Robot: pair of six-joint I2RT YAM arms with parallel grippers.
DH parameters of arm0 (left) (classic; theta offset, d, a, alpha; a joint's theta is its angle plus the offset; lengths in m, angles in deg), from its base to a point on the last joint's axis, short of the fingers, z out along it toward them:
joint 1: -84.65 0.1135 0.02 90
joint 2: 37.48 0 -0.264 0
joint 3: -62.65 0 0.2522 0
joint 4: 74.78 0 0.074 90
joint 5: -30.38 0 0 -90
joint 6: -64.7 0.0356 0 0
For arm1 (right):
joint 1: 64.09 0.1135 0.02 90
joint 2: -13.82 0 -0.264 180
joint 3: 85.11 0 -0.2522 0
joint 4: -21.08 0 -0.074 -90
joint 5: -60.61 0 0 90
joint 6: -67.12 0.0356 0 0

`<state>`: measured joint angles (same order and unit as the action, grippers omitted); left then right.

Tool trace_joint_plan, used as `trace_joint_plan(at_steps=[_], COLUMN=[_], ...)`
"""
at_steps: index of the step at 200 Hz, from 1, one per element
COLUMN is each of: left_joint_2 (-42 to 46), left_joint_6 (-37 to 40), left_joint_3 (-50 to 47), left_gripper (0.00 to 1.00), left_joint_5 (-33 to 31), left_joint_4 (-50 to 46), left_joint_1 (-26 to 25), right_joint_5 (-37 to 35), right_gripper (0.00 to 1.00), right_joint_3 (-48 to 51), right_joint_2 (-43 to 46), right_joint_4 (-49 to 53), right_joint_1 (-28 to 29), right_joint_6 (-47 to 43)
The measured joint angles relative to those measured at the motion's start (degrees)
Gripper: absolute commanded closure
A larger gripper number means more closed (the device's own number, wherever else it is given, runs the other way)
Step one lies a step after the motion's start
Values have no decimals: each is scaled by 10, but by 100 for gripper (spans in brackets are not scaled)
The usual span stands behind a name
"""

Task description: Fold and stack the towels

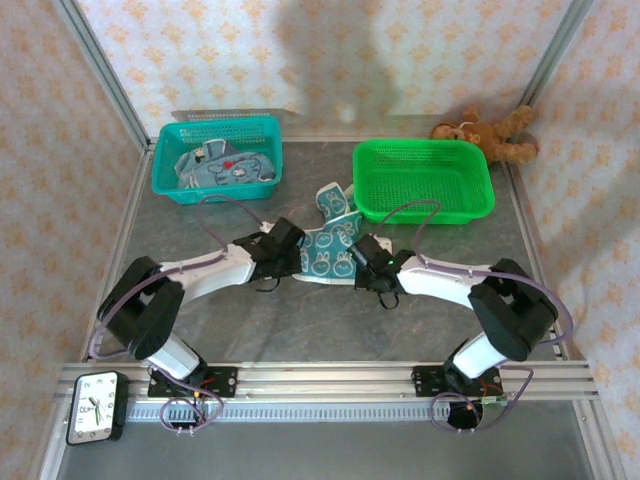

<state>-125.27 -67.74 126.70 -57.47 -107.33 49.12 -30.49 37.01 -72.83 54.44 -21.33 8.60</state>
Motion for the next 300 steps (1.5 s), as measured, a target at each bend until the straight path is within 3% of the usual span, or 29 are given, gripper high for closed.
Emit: trace_joint_plan(at_steps=[70, 98, 151, 204, 242, 300], left_joint_2=[170, 182, 141, 79, 11, -67], left_joint_6=[-26, -28, -56, -81, -87, -76], left_joint_3=[38, 60, 25, 16, 16, 51], left_gripper=[100, 85, 74, 64, 64, 64], left_joint_5=[-24, -32, -26, -27, -34, -63], left_joint_4=[-76, -101, -117, -118, -117, -127], left_joint_1=[0, 0, -6, -57, -90, -90], right_joint_5=[-19, -24, -17, 7, 15, 18], right_gripper=[100, 100, 100, 100, 100, 100], right_joint_3=[-90, -121, -45, 30, 51, 52], right_joint_2=[146, 159, 150, 150, 148, 148], right_joint_4=[60, 63, 66, 56, 42, 31], right_joint_1=[3, 3, 4, 30, 36, 36], right_joint_6=[-28, -40, -16, 32, 49, 54])
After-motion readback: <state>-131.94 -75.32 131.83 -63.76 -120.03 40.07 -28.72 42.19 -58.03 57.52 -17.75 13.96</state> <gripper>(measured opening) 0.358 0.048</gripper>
